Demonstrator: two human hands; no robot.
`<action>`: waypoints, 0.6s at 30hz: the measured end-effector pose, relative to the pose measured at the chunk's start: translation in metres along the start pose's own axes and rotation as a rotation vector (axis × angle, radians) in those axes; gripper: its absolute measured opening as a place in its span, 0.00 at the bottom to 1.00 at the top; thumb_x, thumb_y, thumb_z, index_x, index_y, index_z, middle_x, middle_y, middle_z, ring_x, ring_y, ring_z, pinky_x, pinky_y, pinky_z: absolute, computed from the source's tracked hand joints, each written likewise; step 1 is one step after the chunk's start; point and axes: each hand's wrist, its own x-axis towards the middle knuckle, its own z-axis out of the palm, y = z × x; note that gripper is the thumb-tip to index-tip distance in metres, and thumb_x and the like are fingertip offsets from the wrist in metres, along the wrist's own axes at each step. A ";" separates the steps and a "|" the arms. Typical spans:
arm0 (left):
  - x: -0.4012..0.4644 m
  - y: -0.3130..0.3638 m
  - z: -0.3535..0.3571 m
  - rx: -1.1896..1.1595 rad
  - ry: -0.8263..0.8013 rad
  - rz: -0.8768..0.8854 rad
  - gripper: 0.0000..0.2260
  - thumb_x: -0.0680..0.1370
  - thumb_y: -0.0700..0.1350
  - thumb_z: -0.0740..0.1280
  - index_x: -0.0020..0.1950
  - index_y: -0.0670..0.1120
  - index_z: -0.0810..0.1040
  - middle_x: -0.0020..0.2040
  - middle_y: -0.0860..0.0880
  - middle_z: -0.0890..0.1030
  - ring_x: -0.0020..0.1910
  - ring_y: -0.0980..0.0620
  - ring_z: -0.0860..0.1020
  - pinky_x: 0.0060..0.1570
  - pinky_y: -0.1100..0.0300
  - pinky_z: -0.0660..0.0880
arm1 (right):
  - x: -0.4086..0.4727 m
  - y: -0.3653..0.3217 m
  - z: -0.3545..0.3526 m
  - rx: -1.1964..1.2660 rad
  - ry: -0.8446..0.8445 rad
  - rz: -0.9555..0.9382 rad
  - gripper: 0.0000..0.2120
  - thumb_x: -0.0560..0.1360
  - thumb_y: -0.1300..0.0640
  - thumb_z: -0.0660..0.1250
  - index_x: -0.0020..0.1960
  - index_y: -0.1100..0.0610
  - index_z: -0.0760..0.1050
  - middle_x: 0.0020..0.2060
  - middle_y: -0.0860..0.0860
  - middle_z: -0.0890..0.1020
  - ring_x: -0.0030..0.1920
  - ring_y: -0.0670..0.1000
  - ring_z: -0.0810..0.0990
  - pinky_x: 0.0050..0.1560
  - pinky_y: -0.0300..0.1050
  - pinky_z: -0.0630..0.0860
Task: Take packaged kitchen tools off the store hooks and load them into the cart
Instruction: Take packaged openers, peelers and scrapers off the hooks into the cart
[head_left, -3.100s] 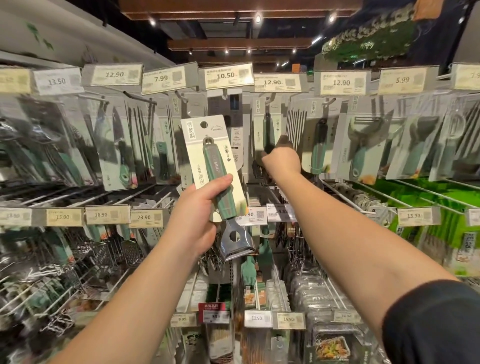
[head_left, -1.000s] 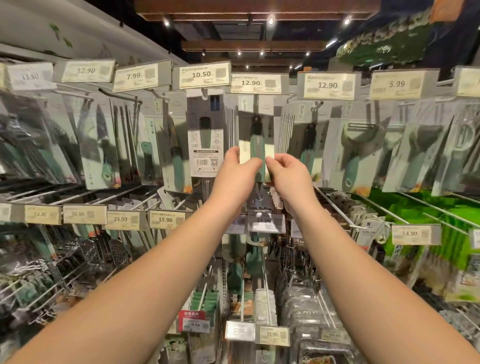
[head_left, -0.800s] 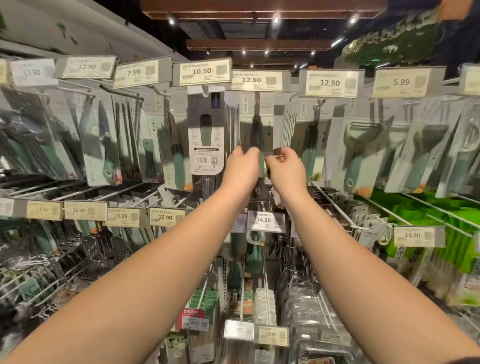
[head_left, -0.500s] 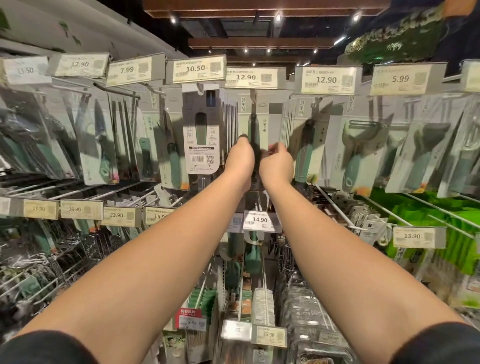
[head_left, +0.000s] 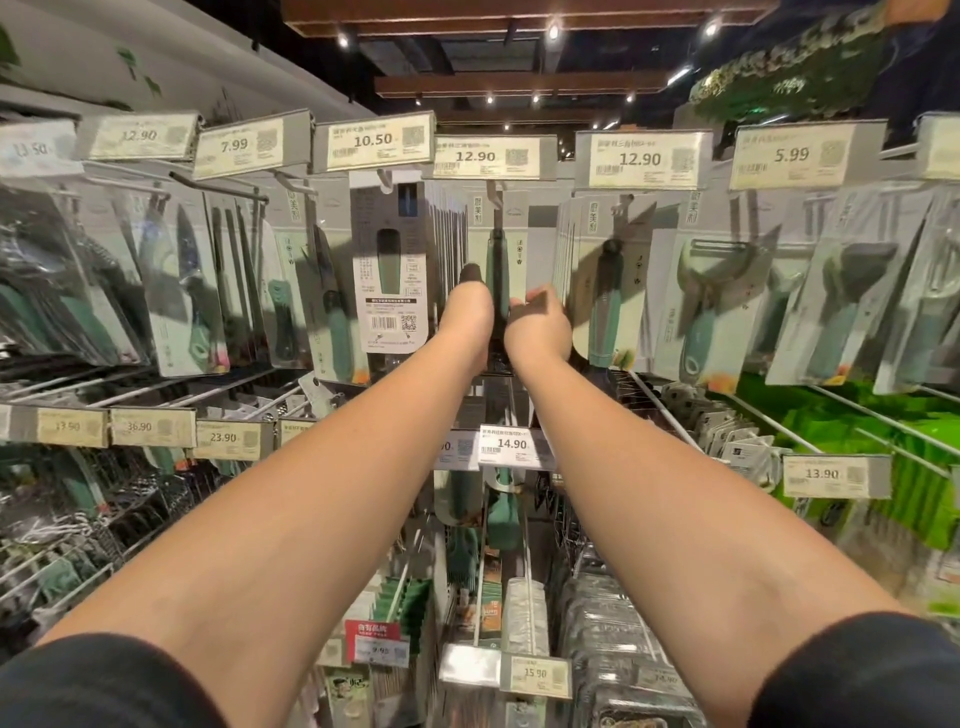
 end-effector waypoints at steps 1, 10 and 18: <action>0.000 -0.001 -0.001 0.019 -0.008 -0.001 0.31 0.84 0.62 0.53 0.81 0.45 0.57 0.80 0.44 0.62 0.78 0.45 0.62 0.74 0.49 0.59 | -0.002 0.000 -0.001 -0.019 0.007 0.005 0.08 0.82 0.59 0.58 0.59 0.54 0.72 0.48 0.55 0.78 0.41 0.54 0.74 0.32 0.42 0.63; -0.043 -0.050 -0.052 0.266 -0.115 0.347 0.27 0.81 0.66 0.48 0.77 0.57 0.67 0.77 0.52 0.67 0.76 0.52 0.64 0.77 0.48 0.58 | -0.068 0.022 -0.033 -0.190 -0.138 -0.185 0.20 0.82 0.55 0.60 0.74 0.55 0.65 0.67 0.53 0.74 0.58 0.52 0.78 0.56 0.47 0.75; -0.094 -0.106 -0.199 0.522 0.076 0.359 0.12 0.79 0.59 0.61 0.54 0.57 0.82 0.52 0.60 0.83 0.55 0.59 0.80 0.63 0.50 0.75 | -0.170 0.080 -0.031 -0.241 -0.433 -0.272 0.07 0.80 0.52 0.64 0.58 0.46 0.75 0.44 0.39 0.79 0.40 0.31 0.75 0.36 0.25 0.68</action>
